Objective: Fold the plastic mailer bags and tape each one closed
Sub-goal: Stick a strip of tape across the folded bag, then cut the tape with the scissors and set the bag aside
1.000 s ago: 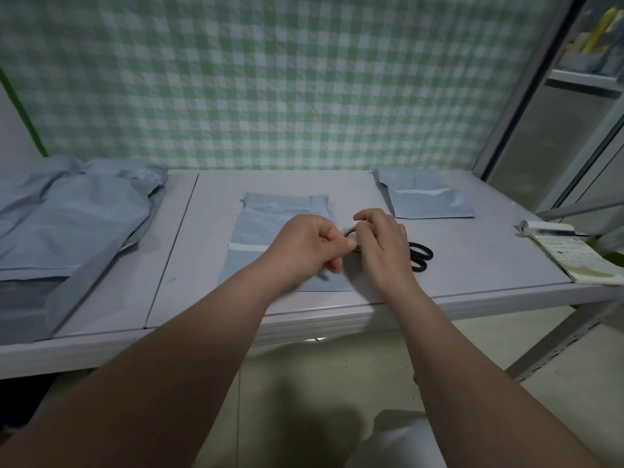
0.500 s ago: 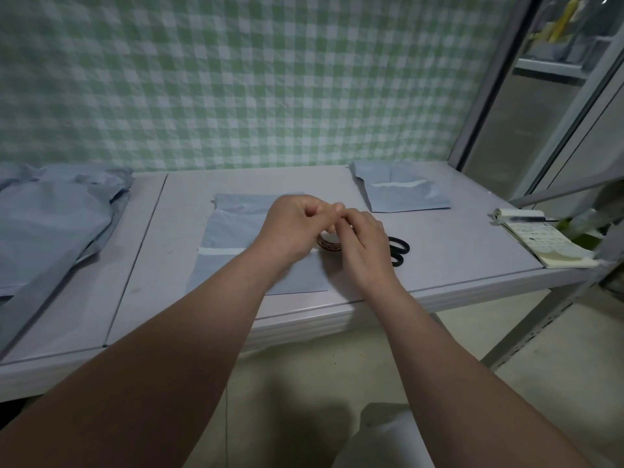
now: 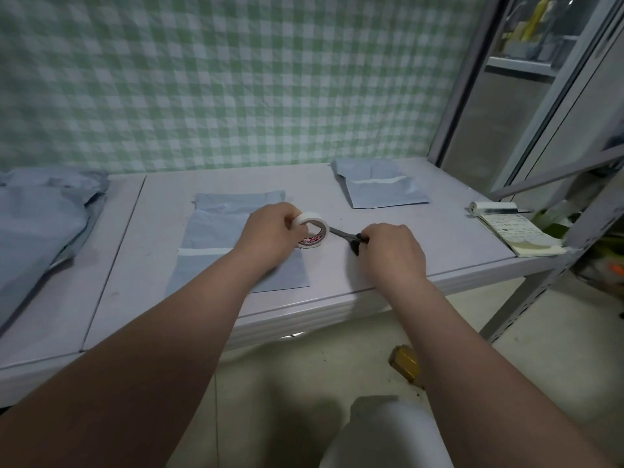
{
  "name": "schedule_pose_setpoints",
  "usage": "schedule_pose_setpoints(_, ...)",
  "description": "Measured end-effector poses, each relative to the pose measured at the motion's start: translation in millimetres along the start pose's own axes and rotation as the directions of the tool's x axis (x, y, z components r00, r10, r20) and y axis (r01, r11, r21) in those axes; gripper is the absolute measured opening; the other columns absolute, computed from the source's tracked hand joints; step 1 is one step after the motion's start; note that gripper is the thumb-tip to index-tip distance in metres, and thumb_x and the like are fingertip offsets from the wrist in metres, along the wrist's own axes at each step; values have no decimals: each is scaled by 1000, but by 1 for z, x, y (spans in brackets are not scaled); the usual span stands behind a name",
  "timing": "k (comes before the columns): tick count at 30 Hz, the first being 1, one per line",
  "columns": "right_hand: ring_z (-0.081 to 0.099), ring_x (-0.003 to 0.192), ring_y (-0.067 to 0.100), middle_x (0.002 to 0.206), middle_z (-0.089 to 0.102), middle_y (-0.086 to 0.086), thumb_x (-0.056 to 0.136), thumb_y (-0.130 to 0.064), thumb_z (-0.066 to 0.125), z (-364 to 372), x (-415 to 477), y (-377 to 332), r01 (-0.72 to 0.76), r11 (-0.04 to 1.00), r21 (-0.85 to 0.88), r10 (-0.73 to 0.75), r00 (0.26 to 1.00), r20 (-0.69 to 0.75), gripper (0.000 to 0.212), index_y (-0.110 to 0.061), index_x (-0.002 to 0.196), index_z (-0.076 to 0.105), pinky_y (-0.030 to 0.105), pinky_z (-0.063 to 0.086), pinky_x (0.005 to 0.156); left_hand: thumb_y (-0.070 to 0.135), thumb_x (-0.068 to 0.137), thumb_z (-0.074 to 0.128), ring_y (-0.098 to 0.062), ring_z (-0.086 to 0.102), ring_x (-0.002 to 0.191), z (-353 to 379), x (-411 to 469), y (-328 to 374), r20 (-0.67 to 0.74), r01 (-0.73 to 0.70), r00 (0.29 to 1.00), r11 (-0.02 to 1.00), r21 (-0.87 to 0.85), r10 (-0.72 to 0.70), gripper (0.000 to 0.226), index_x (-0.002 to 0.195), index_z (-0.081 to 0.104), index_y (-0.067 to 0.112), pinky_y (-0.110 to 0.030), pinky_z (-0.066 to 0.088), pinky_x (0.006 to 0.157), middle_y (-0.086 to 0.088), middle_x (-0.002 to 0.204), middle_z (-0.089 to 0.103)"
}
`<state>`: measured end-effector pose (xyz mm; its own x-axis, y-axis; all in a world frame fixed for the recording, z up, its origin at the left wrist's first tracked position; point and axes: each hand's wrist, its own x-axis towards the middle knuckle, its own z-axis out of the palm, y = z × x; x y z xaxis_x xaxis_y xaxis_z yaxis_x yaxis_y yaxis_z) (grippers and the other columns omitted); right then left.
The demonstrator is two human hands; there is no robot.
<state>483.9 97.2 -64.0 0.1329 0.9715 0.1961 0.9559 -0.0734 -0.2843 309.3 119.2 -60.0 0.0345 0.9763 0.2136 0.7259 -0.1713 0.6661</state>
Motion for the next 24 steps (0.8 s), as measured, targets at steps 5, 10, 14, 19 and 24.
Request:
schedule_pose_setpoints(5,49,82,27,96,56,7,82,-11,58,-19,3,-12,22,996,-90,-12,994,111,22,-14,102,65,26,38,66,18,88,59,-28,66,78,1,-6,-7,-49,89,994,983,-161,-99,8,85,61,11,-36,46,75,-3,72,62)
schedule_pose_setpoints(10,53,83,27,91,59,4,77,-15,62,-21,-2,-12,17,992,121,-25,998,65,22,-14,95,51,28,39,64,14,93,51,-21,69,70,5,-13,-12,-74,185,970,901,-393,-231,16,77,53,11,-36,52,74,-5,80,59)
schedule_pose_setpoints(14,63,58,22,79,64,5,69,-15,72,-17,-14,-15,-198,678,708,158,980,123,27,-16,78,47,36,58,67,14,95,45,-17,70,65,3,-15,-17,-119,223,927,777,-589,-356,17,81,54,12,-44,56,83,-4,87,60)
schedule_pose_setpoints(19,48,47,14,65,58,9,74,-26,79,-9,-39,-30,-418,157,895,64,909,413,37,-17,73,43,20,42,47,16,91,51,-24,67,70,-3,-15,-20,-211,178,944,931,-318,-253,15,80,58,9,-40,53,77,-2,75,59)
schedule_pose_setpoints(24,47,46,11,60,57,6,80,-41,68,-13,-56,-40,-627,-149,764,-80,778,623,31,-15,81,53,14,30,33,20,88,56,-29,62,74,-6,-19,-33,-249,151,948,970,-192,-197,18,76,60,6,-40,48,72,-10,72,64)
